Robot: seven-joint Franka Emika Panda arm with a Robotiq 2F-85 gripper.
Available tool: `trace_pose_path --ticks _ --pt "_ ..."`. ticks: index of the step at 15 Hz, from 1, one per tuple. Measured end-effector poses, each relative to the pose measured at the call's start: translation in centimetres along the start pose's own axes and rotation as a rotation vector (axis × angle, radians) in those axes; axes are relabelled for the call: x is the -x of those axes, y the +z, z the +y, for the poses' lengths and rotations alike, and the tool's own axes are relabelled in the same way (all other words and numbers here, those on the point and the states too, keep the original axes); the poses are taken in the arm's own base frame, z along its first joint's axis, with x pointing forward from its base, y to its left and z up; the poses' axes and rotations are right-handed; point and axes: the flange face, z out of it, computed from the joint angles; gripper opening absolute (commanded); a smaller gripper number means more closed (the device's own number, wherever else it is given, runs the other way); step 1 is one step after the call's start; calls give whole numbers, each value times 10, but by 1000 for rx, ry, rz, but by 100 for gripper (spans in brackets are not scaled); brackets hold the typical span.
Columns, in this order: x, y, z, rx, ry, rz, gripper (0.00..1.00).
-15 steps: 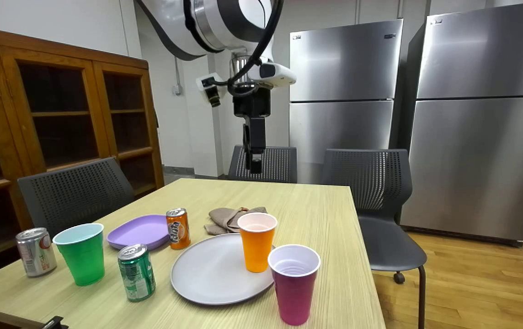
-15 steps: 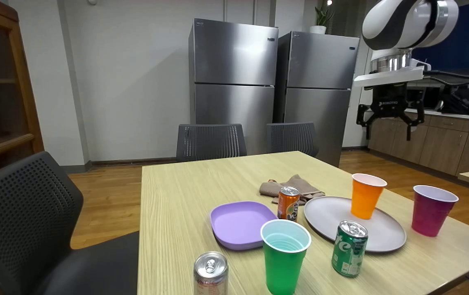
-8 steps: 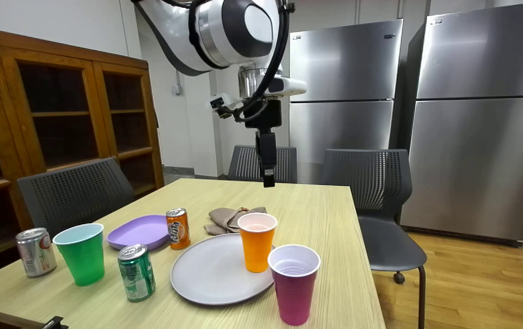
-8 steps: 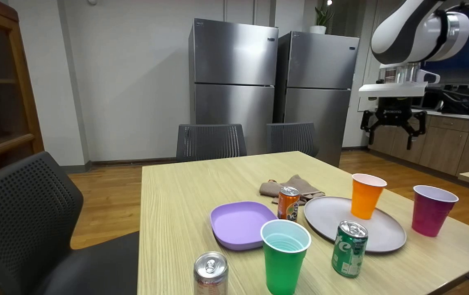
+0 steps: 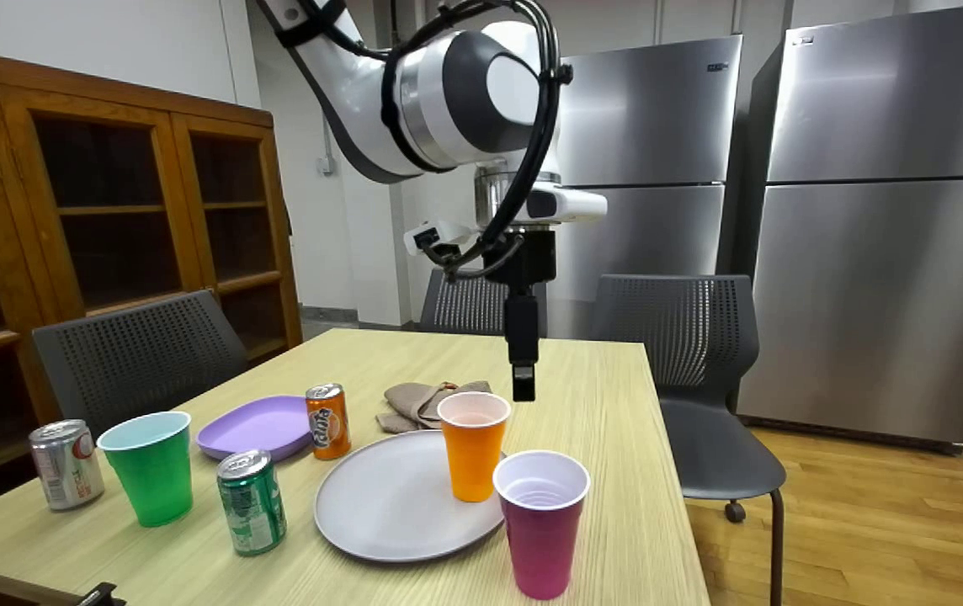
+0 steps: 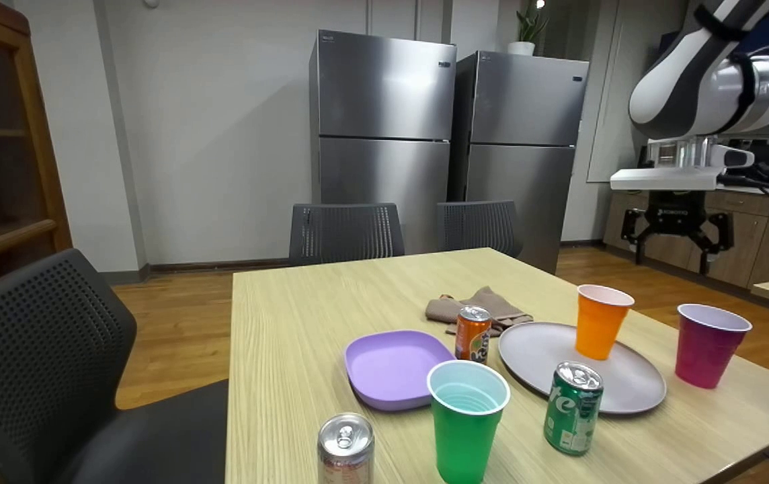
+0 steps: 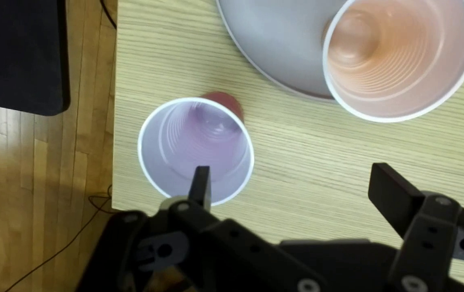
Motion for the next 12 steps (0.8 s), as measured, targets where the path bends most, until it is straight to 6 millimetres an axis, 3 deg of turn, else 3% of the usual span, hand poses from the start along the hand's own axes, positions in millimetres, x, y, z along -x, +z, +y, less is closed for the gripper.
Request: trace_pose_path --ticks 6,12 --pt "-14 45 14 81 61 -31 100" --pt "-21 74 10 119 125 -60 100"
